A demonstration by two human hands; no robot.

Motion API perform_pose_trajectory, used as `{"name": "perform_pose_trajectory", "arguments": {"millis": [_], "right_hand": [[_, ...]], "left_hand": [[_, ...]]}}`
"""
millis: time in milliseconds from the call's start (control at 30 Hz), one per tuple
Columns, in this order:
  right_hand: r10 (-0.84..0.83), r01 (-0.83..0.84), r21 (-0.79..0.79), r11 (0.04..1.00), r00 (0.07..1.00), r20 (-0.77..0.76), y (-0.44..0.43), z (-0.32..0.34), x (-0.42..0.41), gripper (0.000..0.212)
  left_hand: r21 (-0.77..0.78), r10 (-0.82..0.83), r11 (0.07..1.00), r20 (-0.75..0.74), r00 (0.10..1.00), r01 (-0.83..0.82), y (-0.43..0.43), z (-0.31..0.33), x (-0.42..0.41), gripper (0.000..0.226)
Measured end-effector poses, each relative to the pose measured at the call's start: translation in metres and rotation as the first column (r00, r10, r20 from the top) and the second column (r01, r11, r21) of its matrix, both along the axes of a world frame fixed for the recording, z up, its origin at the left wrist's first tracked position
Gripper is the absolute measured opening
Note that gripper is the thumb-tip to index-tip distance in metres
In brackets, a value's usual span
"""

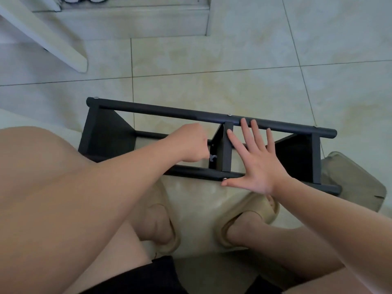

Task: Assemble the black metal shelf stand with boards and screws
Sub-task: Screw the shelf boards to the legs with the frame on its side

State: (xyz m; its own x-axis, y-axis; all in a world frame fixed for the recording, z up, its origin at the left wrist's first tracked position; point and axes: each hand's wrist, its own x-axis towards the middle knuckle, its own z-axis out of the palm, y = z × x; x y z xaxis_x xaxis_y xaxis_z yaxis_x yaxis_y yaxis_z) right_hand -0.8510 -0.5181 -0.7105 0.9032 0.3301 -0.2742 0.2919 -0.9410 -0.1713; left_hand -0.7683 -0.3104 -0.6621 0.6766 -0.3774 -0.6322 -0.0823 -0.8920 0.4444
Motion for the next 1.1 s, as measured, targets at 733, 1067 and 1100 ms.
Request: {"name": "perform_pose_trajectory", "arguments": {"millis": [733, 1067, 1100], "right_hand": [[-0.009, 0.009, 0.029, 1.000, 0.999, 0.032, 0.000, -0.001, 0.002, 0.122], [-0.006, 0.003, 0.049, 0.999, 0.999, 0.052, 0.000, -0.003, 0.002, 0.120], [-0.006, 0.003, 0.053, 0.999, 0.999, 0.052, 0.000, -0.003, 0.001, 0.120]], "left_hand": [[-0.151, 0.422, 0.827, -0.472, 0.774, -0.542, -0.015, -0.023, 0.002, 0.009], [-0.170, 0.524, 0.739, -0.463, 0.715, -0.652, -0.019, -0.020, 0.002, 0.011], [-0.177, 0.534, 0.728, -0.459, 0.710, -0.662, -0.019, -0.019, 0.002, 0.012]]}}
